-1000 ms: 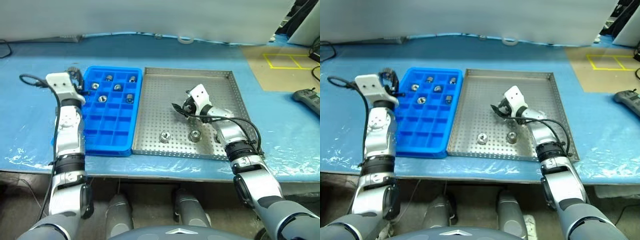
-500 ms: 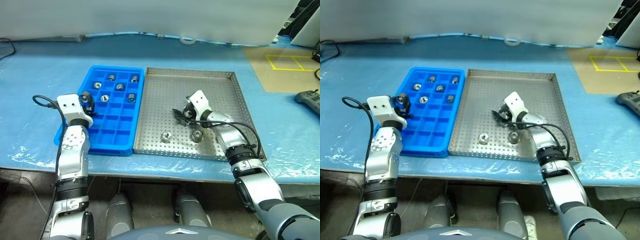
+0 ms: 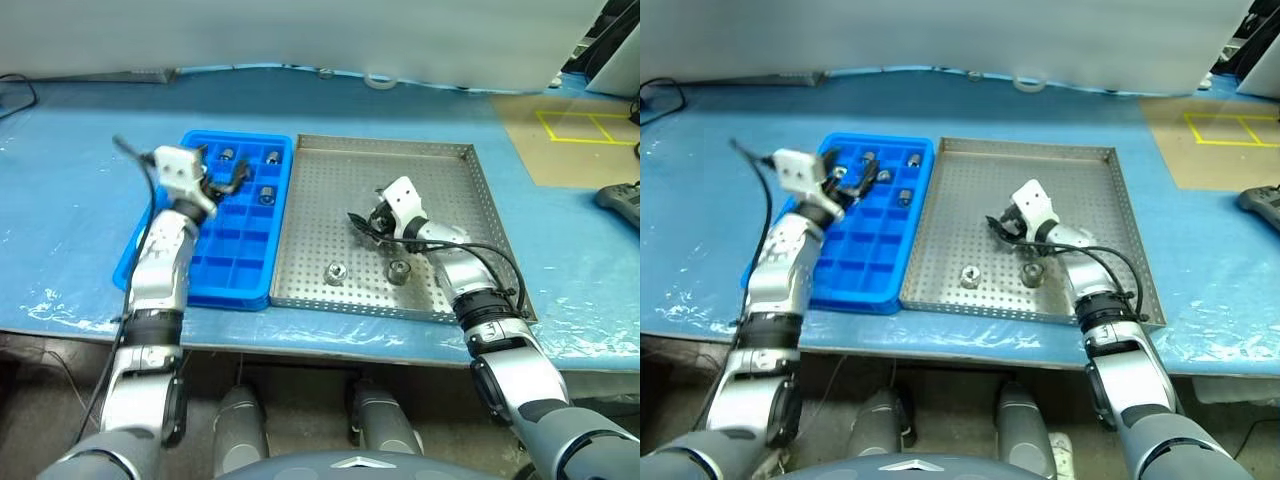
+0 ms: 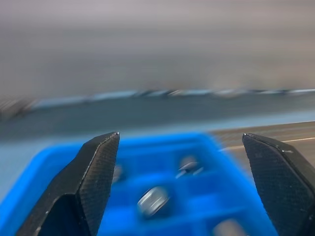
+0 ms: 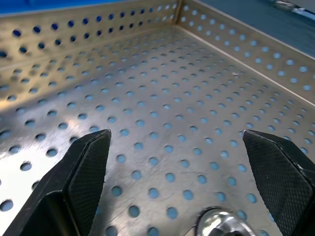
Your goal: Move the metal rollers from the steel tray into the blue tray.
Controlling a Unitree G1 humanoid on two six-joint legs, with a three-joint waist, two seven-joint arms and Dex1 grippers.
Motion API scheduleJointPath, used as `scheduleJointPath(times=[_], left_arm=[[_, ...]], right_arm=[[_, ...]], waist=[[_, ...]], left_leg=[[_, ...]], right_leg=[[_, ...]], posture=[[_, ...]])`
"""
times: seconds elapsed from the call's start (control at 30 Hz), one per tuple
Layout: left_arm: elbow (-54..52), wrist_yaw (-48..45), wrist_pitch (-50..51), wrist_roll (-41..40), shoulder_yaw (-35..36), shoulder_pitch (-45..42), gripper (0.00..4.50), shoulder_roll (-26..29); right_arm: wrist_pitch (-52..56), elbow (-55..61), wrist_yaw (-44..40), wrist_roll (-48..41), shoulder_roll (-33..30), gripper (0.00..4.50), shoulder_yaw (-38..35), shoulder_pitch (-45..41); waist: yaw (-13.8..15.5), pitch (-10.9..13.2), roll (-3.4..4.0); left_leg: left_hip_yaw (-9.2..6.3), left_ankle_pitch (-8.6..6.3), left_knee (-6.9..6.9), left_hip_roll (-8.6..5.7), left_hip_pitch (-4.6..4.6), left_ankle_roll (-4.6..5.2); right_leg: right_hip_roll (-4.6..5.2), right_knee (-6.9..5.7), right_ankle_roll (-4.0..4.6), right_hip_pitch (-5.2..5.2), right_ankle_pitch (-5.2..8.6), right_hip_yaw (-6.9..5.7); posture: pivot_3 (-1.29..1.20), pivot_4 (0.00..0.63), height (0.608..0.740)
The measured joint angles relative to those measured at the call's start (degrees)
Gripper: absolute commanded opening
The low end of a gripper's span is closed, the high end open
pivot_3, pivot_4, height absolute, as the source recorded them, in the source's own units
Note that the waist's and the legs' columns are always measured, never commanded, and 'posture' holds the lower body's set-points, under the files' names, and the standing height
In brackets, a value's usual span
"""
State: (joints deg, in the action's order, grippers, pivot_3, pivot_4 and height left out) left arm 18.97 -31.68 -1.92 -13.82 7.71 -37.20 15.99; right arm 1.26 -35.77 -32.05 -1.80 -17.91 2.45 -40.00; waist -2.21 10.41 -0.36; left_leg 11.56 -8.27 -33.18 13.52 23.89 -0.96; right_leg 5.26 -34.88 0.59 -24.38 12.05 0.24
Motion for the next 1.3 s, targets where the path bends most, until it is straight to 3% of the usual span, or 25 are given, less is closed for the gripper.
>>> scheduleJointPath(times=[0.1,0.33,0.4,0.63,0.73,0.97,1.13,1.3], left_arm=[[9.4,-13.0,0.6,-0.9,-4.5,-7.5,4.26,0.3],[24.0,-37.8,8.2,4.5,-20.7,-13.5,4.26,-2.8],[27.8,-41.1,7.4,8.1,-24.5,-14.6,4.26,-3.0],[34.0,-45.2,4.3,13.2,-27.0,-17.5,4.26,-3.6],[34.7,-45.6,2.1,15.2,-28.1,-17.8,3.66,-3.7],[34.2,-49.6,2.8,15.4,-27.5,-17.9,1.53,-2.5],[34.0,-45.5,6.1,10.2,-20.3,-16.7,1.45,-4.6],[27.2,-24.2,8.3,-2.6,-0.3,-17.7,1.45,-6.4]], right_arm=[[2.3,2.6,1.0,-3.1,-0.2,4.50,-4.1,-0.8],[4.7,7.8,3.2,-3.7,-2.7,4.50,-6.3,1.7],[5.3,9.9,3.7,-3.6,-3.1,4.50,-6.3,3.3],[7.3,14.9,5.6,-3.7,-5.0,4.50,-6.8,7.1],[7.9,15.3,6.0,-3.7,-5.0,4.50,-6.8,7.3],[7.9,15.2,6.5,-3.3,-5.0,4.50,-6.4,7.1],[7.4,14.4,6.3,-2.9,-4.6,4.50,-5.6,6.4],[6.6,12.1,5.6,-2.7,-4.1,4.50,-5.0,5.2]], waist=[[-0.2,0.0,0.01],[-0.3,0.0,0.05],[-1.0,-0.1,0.14],[-3.3,-0.1,0.14],[-4.5,-0.1,0.13],[-6.8,-0.1,0.12],[-7.6,-0.1,0.08],[-8.5,0.0,0.00]], left_leg=[[0.05,0.08,0.07,0.04,-0.06,0.12],[0.20,0.09,0.14,0.09,-0.19,0.16],[0.24,0.02,0.13,0.04,-0.25,0.05],[0.23,-0.06,0.06,-0.22,-0.54,0.06],[0.22,-0.11,0.03,-0.34,-0.54,0.15],[0.17,-0.18,0.04,-0.37,-0.40,0.27],[0.14,-0.17,-0.03,-0.37,-0.14,0.32],[0.11,-0.19,-0.15,-0.36,-0.04,0.41]], right_leg=[[-0.05,-0.01,0.00,-0.02,0.00,0.04],[-0.06,0.00,0.00,0.02,0.00,0.10],[-0.06,-0.01,0.00,0.04,0.00,0.22],[0.01,0.06,-0.03,0.34,-0.02,0.56],[0.07,0.10,-0.04,0.37,-0.02,0.65],[0.08,0.22,-0.05,0.32,-0.01,0.62],[0.11,0.20,-0.04,0.17,-0.02,0.52],[0.15,0.16,-0.03,0.08,-0.02,0.02]], posture=[[-0.51,0.150,0.740],[-0.62,0.150,0.740],[-0.63,0.150,0.740],[-0.66,0.150,0.740],[-0.66,0.150,0.740],[-0.62,0.150,0.740],[-0.60,0.150,0.740],[-0.53,0.150,0.740]])
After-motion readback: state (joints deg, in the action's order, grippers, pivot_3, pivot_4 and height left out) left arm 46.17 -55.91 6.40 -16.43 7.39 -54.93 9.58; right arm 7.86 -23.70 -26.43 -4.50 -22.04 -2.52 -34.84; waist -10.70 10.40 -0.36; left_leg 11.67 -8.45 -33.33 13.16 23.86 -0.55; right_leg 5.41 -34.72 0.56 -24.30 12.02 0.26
